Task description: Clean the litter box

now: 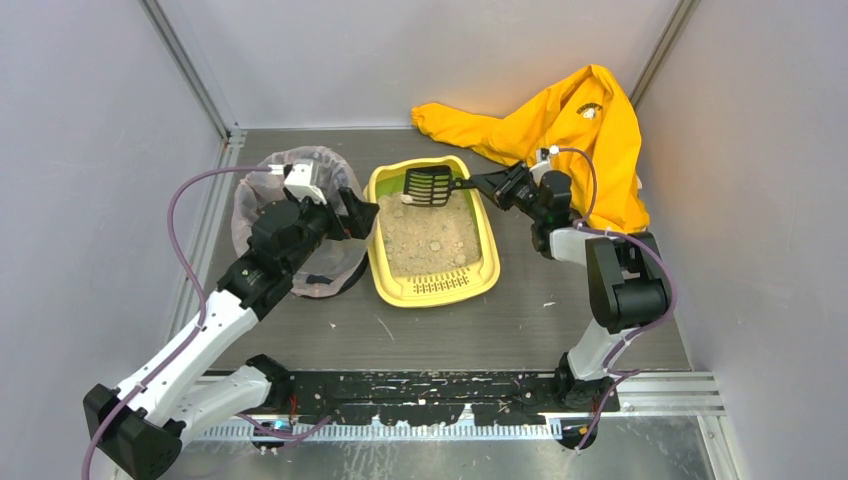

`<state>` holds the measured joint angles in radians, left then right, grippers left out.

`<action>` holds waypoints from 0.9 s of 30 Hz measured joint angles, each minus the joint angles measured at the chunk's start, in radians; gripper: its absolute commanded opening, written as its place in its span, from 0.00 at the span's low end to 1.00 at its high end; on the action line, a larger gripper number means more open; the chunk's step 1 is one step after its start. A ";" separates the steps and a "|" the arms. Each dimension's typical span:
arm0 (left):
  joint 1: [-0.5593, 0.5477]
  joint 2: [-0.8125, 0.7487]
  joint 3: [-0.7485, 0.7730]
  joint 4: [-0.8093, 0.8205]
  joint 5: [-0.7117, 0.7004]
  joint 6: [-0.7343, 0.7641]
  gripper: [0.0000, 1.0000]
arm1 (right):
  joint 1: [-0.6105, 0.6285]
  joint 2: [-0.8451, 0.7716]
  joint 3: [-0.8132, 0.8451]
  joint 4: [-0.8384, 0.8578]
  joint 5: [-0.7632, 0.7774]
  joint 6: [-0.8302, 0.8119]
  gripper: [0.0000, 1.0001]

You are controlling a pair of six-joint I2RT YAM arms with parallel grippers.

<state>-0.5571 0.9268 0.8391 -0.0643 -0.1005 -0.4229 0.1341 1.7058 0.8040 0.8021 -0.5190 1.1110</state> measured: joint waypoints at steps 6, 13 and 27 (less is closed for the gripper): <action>0.000 -0.013 -0.003 -0.001 0.000 -0.014 1.00 | -0.009 -0.019 -0.041 0.064 -0.029 0.071 0.01; 0.000 -0.033 -0.011 -0.008 0.001 -0.016 1.00 | -0.039 -0.072 -0.052 0.157 -0.059 0.179 0.01; 0.000 -0.069 -0.026 -0.024 0.007 -0.024 1.00 | -0.012 -0.079 -0.032 0.183 -0.069 0.280 0.01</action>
<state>-0.5571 0.8577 0.8131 -0.0879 -0.0933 -0.4469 0.1219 1.6268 0.7719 0.9852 -0.5884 1.3911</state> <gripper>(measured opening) 0.995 0.222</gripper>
